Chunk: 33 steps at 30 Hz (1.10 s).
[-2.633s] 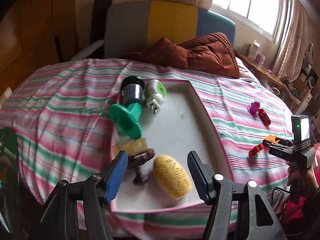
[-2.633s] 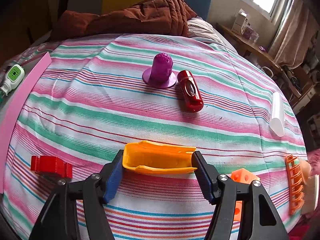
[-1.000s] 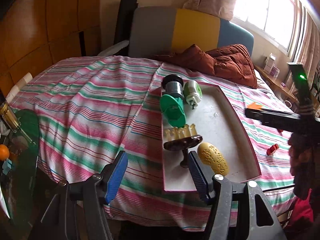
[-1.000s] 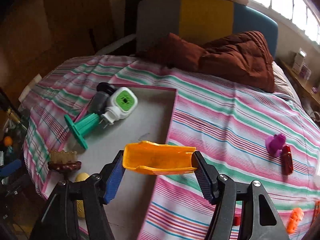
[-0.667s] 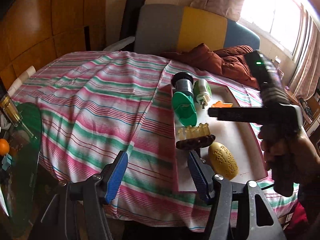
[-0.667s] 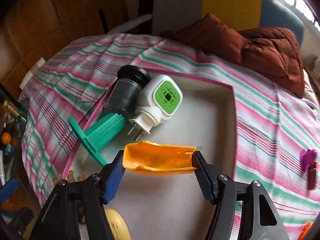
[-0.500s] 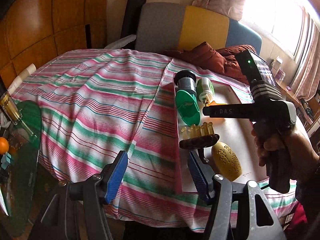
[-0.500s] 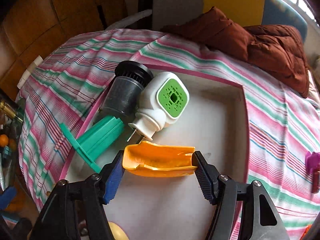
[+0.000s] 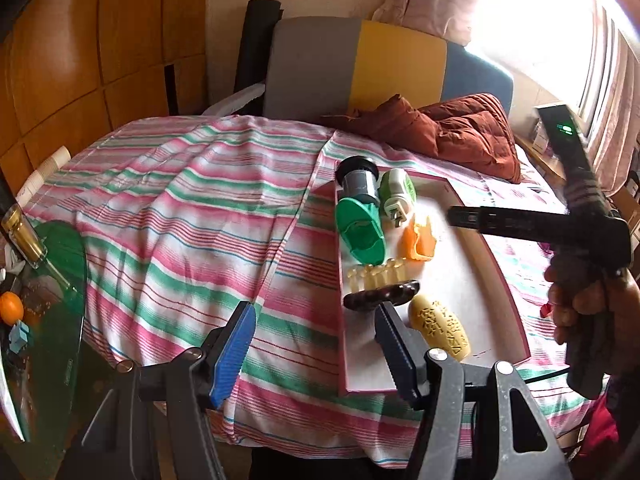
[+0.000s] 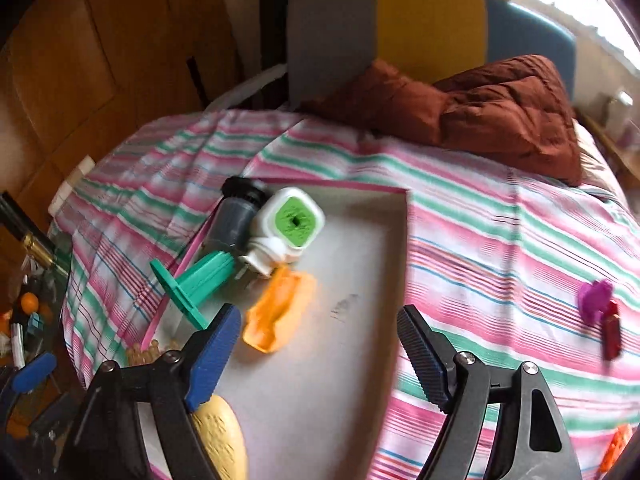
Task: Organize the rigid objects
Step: 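Swing the right tool from the tray back toward the toys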
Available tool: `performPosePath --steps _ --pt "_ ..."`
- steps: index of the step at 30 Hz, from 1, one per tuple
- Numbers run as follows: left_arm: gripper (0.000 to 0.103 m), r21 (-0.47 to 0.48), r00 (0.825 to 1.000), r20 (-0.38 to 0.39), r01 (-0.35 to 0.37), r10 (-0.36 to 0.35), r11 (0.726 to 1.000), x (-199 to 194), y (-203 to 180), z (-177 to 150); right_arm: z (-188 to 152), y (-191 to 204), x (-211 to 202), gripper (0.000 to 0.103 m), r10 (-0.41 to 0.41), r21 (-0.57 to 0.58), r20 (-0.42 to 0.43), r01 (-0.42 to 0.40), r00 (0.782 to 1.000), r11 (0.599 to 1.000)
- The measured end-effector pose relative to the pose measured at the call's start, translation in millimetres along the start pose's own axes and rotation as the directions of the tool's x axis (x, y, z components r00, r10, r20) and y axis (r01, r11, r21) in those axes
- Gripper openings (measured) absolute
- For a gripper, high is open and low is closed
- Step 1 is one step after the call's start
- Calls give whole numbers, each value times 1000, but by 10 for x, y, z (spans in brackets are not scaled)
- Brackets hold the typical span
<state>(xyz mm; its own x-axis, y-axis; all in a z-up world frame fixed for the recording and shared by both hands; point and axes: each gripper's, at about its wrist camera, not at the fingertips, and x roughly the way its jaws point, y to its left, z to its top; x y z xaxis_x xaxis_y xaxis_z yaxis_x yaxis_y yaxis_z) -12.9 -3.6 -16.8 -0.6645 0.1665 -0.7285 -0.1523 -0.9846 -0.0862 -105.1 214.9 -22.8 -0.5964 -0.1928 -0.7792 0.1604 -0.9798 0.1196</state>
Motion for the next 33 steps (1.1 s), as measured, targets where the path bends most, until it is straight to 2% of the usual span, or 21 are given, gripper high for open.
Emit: performPosePath --steps 7,17,33 --pt "63 37 1000 11 9 -10 999 -60 -153 26 -147 -484 -377 82 -60 73 50 57 997 996" --pt "63 96 999 25 31 -34 995 -128 -408 68 -462 -1158 -743 82 -166 151 55 156 985 976" --pt "63 227 992 17 120 -127 966 -133 -1076 181 -921 -2179 -1166 83 -322 316 62 287 945 904"
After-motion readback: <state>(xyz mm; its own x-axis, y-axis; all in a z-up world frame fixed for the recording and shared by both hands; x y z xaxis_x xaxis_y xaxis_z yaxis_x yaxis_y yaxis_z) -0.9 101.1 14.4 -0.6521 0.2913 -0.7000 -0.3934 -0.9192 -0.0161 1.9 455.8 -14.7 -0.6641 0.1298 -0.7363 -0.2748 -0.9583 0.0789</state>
